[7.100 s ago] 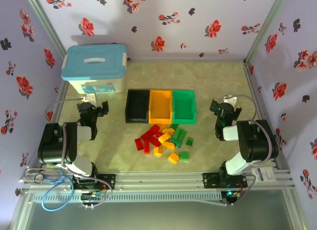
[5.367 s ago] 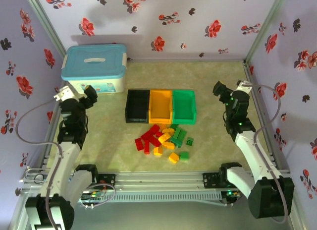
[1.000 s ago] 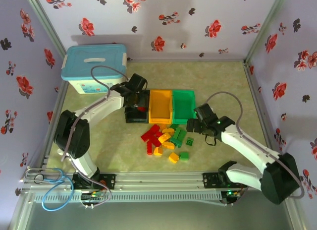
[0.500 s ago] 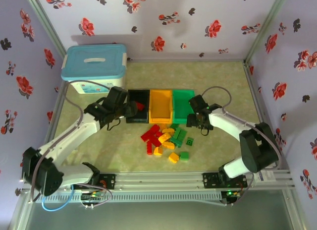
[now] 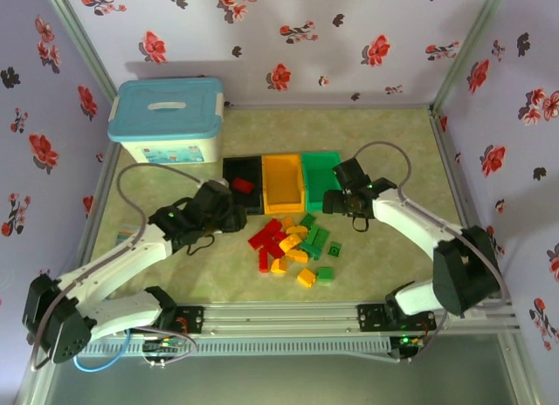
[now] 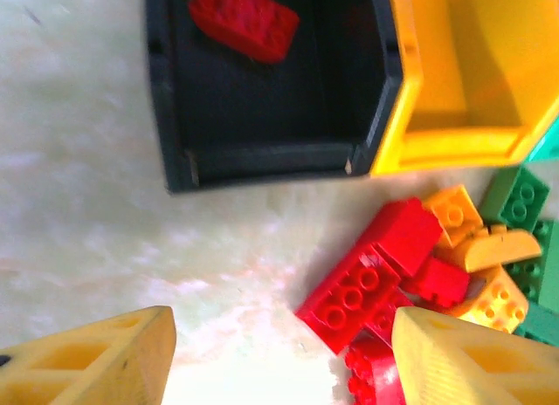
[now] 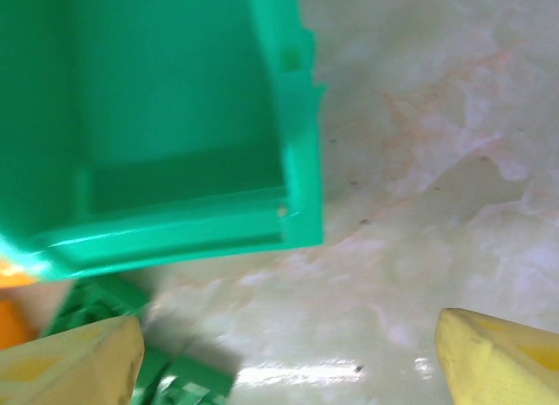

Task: Sort the legos into containers by color
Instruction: Pick up the lego from the middle-left of the table.

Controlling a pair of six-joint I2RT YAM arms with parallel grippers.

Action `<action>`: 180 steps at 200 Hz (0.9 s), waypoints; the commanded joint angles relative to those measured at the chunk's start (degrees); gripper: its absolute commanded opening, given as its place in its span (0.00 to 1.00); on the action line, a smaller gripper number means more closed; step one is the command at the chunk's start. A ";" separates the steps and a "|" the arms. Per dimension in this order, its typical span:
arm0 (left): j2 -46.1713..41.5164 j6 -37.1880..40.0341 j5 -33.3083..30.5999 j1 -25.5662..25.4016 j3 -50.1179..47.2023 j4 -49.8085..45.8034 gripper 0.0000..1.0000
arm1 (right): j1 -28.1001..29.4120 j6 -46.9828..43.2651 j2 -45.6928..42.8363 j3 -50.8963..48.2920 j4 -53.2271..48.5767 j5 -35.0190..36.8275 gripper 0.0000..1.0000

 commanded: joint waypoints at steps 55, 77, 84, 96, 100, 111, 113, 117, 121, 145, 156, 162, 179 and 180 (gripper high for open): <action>14.59 -8.04 1.38 -11.89 0.59 2.79 0.60 | 1.62 0.58 -11.74 -2.10 -4.14 -4.12 0.90; 16.48 -9.90 1.36 -13.71 1.07 2.60 0.58 | 1.62 1.25 -11.61 -2.37 -4.06 -4.15 0.89; 17.07 -10.28 1.39 -14.40 1.37 2.31 0.57 | 1.62 1.49 -11.62 -2.70 -3.85 -4.04 0.89; 17.68 -11.06 1.34 -15.65 1.68 2.12 0.57 | 1.62 1.81 -11.68 -3.18 -3.45 -3.90 0.89; 17.85 -11.21 1.35 -16.11 1.78 2.27 0.57 | 1.57 1.82 -11.78 -3.32 -3.36 -3.89 0.89; 18.61 -11.58 1.35 -17.22 2.12 2.44 0.57 | 1.62 2.06 -11.97 -3.64 -3.08 -3.72 0.89; 18.82 -11.61 1.34 -17.39 2.16 2.37 0.57 | 1.62 2.07 -11.98 -3.64 -3.09 -3.71 0.89; 19.19 -11.79 1.41 -17.64 2.30 2.36 0.57 | 1.62 2.08 -12.07 -3.67 -3.00 -3.71 0.89; 19.61 -11.91 1.43 -17.83 2.41 2.39 0.56 | 1.62 2.08 -12.03 -3.73 -3.00 -3.63 0.89; 21.79 -12.61 1.61 -18.26 2.91 2.32 0.52 | 1.62 2.11 -12.23 -3.57 -3.27 -3.11 0.89; 22.46 -12.71 1.56 -18.50 3.33 2.32 0.50 | 1.62 1.88 -12.23 -3.32 -3.60 -2.77 0.89; 22.79 -12.85 1.63 -18.60 3.56 2.32 0.49 | 1.62 1.78 -12.25 -3.21 -3.85 -2.49 0.89; 23.69 -13.05 1.58 -18.62 3.58 2.33 0.47 | 1.62 1.44 -12.36 -2.85 -4.66 -1.70 0.89; 23.77 -13.05 1.55 -18.58 3.58 2.32 0.47 | 1.62 1.45 -12.39 -2.81 -4.66 -1.65 0.89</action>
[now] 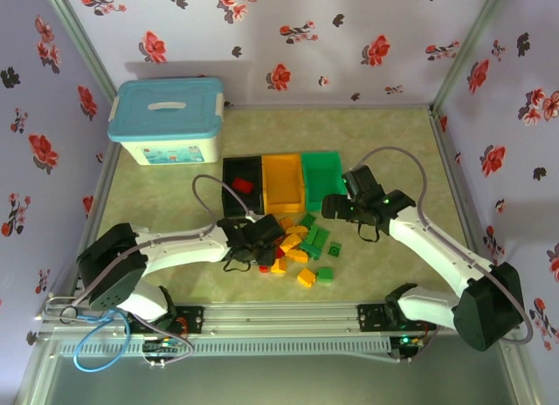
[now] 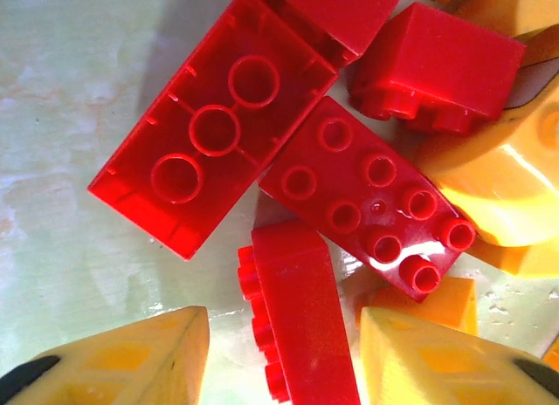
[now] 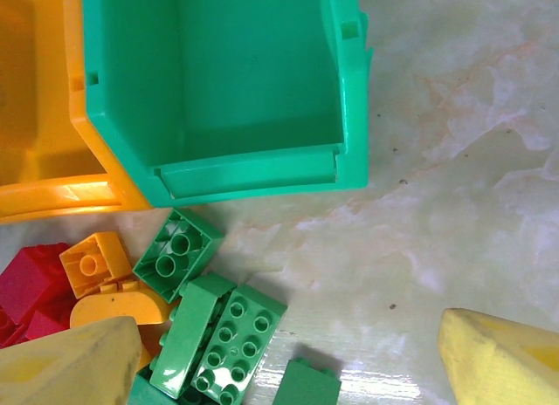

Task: Sort the legos into containers by color
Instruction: Pick up the lego from the middle-left of the table, then place the lego in the container.

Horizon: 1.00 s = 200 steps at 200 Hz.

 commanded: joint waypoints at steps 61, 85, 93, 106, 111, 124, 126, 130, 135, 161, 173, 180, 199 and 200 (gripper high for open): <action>2.72 -2.32 -0.28 -0.96 0.82 0.07 0.37 | 0.10 0.43 -1.60 -0.42 -1.56 2.70 0.89; 1.17 -2.43 -1.15 -0.94 1.12 -1.02 0.29 | 0.11 0.68 -2.17 -1.32 -1.32 2.75 0.89; 0.39 -2.41 -1.82 -0.91 1.26 -1.69 0.27 | 0.11 0.66 -2.49 -1.64 -1.19 2.82 0.89; -1.48 -2.16 -3.29 -0.93 1.84 -3.21 0.27 | 0.11 0.65 -2.92 -2.07 -1.10 3.12 0.89; -2.14 -1.99 -3.99 -0.97 2.19 -3.93 0.27 | 0.11 0.63 -3.04 -2.18 -1.10 3.25 0.89; -3.80 -1.27 -5.68 -0.77 3.41 -5.87 0.27 | 0.11 0.70 -3.36 -2.36 -0.92 3.34 0.89; -4.02 -1.10 -5.81 -0.64 3.62 -6.14 0.27 | 0.11 0.71 -3.37 -2.41 -0.88 3.35 0.89; -4.49 -0.78 -6.21 -0.49 3.94 -6.59 0.27 | 0.11 0.76 -3.45 -2.49 -0.78 3.30 0.89; -4.99 -0.34 -6.56 -0.14 4.53 -7.15 0.26 | 0.09 0.80 -3.48 -2.54 -0.59 3.34 0.89; -7.58 2.40 -7.49 2.98 6.70 -8.34 0.26 | 0.11 1.16 -3.71 -2.55 -0.31 3.26 0.89; -8.57 3.84 -8.55 4.82 8.02 -8.44 0.26 | 0.11 1.14 -3.79 -2.54 -0.05 3.08 0.88; -8.99 4.94 -9.08 6.25 9.10 -8.62 0.26 | 0.11 1.22 -3.82 -2.41 -0.05 3.00 0.88; -9.44 7.89 -9.64 11.40 11.58 -7.89 0.26 | 0.11 1.53 -4.12 -2.32 -0.27 2.58 0.88; -9.46 8.14 -9.64 11.67 11.65 -7.86 0.26 | 0.06 1.53 -4.18 -2.30 -0.29 2.57 0.88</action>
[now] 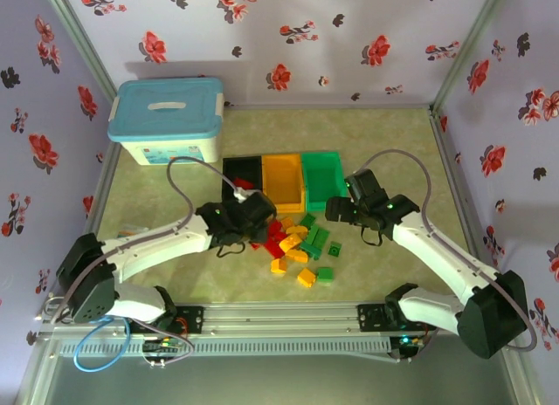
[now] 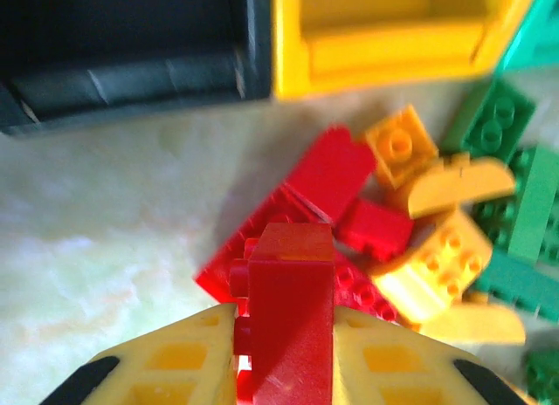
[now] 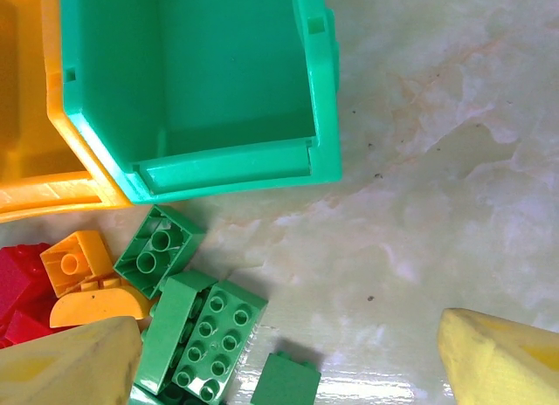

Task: Sort the legos into containers by color
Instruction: Place the lego in the container.

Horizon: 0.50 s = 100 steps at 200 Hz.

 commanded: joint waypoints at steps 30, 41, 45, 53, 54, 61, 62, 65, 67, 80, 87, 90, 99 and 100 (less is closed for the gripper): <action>1.09 10.47 -1.88 13.19 8.62 -0.08 0.25 | 0.20 1.24 -3.07 -1.33 -0.57 0.10 0.88; 2.92 12.28 -1.63 15.12 10.91 -0.77 0.25 | 0.20 1.48 -4.05 -1.51 -1.16 -0.25 0.87; 3.45 12.77 -1.67 15.60 11.58 -0.80 0.25 | 0.19 1.49 -4.38 -1.52 -1.44 -0.47 0.87; 4.70 13.56 -1.66 16.64 12.60 -0.68 0.25 | 0.20 1.56 -5.27 -1.73 -1.87 -0.69 0.87; 4.86 13.62 -1.62 16.79 12.70 -0.61 0.25 | 0.20 1.57 -5.35 -1.76 -1.95 -0.70 0.87; 5.92 14.32 -1.22 17.75 13.29 -0.15 0.25 | 0.20 1.51 -6.11 -1.89 -2.22 -0.84 0.87; 6.04 14.40 -1.18 17.87 13.44 -0.08 0.25 | 0.20 1.55 -6.21 -1.92 -2.30 -0.86 0.87; 6.53 14.70 -0.89 18.31 13.70 0.17 0.25 | 0.20 1.54 -6.50 -2.00 -2.43 -0.88 0.87; 6.83 14.88 -0.68 18.58 13.88 0.30 0.25 | 0.20 1.57 -6.66 -2.03 -2.52 -0.89 0.87; 9.07 15.66 0.33 20.41 15.42 0.84 0.25 | 0.24 1.43 -7.68 -2.28 -2.94 -1.11 0.87; 10.37 16.01 0.67 21.28 16.50 1.04 0.25 | 0.26 1.49 -8.05 -2.31 -3.24 -1.11 0.87; 10.92 16.19 0.82 21.60 16.95 1.05 0.25 | 0.28 1.49 -8.22 -2.32 -3.33 -1.12 0.87; 12.34 16.74 0.85 22.37 18.10 1.30 0.25 | 0.28 1.48 -8.52 -2.31 -3.67 -1.15 0.87; 12.50 16.83 0.87 22.42 18.26 1.35 0.25 | 0.28 1.49 -8.56 -2.31 -3.68 -1.19 0.87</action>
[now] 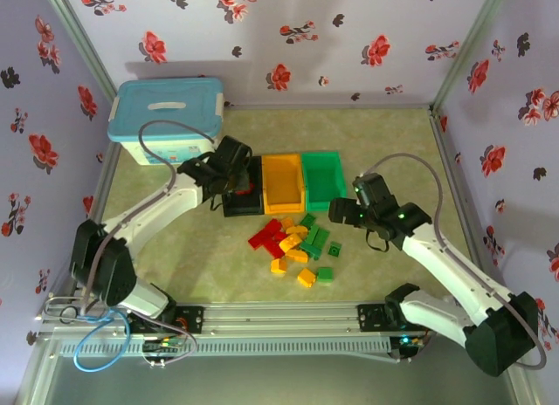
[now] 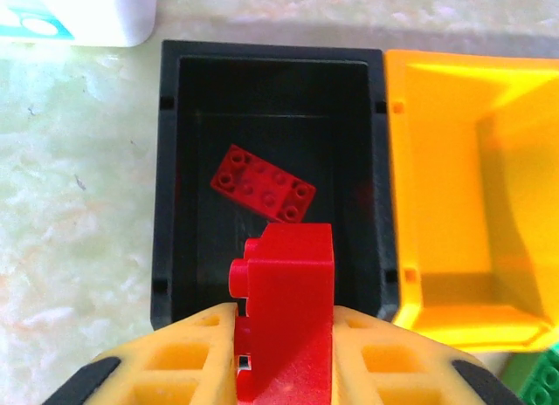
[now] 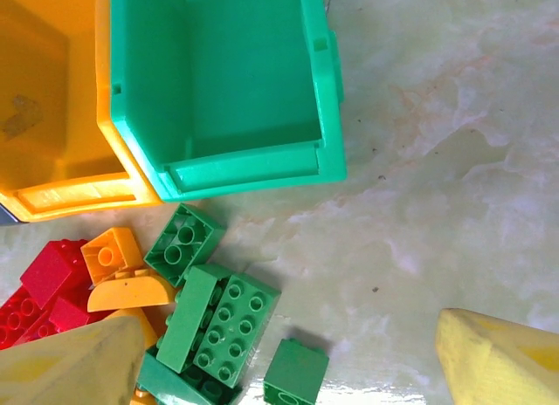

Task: Sort the legos into containers by color
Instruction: Place the lego in the container, then move the lego to the bottom-center of the table.

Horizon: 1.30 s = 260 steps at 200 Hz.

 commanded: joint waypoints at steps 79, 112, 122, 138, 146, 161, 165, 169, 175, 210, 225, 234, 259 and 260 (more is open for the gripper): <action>0.26 3.18 3.45 2.71 3.35 2.30 0.76 | 2.91 -2.03 0.21 2.04 -2.59 -4.23 0.87; -8.12 0.67 3.47 2.39 -3.65 4.05 0.75 | 8.32 -4.74 5.03 5.60 -2.15 -5.00 0.88; -10.81 -0.33 3.35 2.30 -6.38 4.69 0.75 | 10.30 -5.34 7.20 7.04 -2.20 -4.73 0.88; -14.99 -1.51 2.86 2.23 -10.57 5.00 0.74 | 13.52 -6.12 11.44 9.43 -2.14 -4.69 0.88; -16.82 -2.03 2.51 2.22 -12.40 4.82 0.74 | 15.03 -6.33 13.59 10.86 -2.01 -4.96 0.88; -19.94 -3.17 2.05 2.28 -15.62 4.38 0.74 | 17.13 -6.11 18.02 13.46 -1.19 -7.01 0.87; -20.78 -3.35 1.97 2.29 -16.31 4.33 0.74 | 17.61 -5.93 19.26 14.24 -0.97 -7.37 0.86; -21.50 -3.57 1.77 2.26 -17.24 4.29 0.74 | 18.32 -5.98 20.33 15.11 -0.92 -7.62 0.86; -22.68 -3.99 1.24 2.25 -18.52 4.20 0.74 | 19.31 -6.04 22.20 16.45 -0.91 -7.68 0.85; -28.81 -6.93 -0.99 2.67 -25.82 3.49 0.73 | 24.83 -7.07 32.20 23.81 -0.65 -8.70 0.84; -31.51 -8.04 -1.12 3.14 -28.63 3.91 0.73 | 26.70 -7.34 36.55 26.91 -0.59 -9.29 0.84; -33.04 -8.78 -1.06 3.60 -30.09 4.01 0.73 | 27.51 -7.49 38.81 28.33 -0.32 -10.05 0.84; -36.34 -9.61 -0.38 4.96 -32.09 3.43 0.73 | 29.44 -7.78 44.99 32.07 -0.50 -11.45 0.84; -36.47 -9.61 -0.31 5.04 -32.08 3.37 0.73 | 29.54 -7.78 45.26 32.21 -0.57 -11.46 0.84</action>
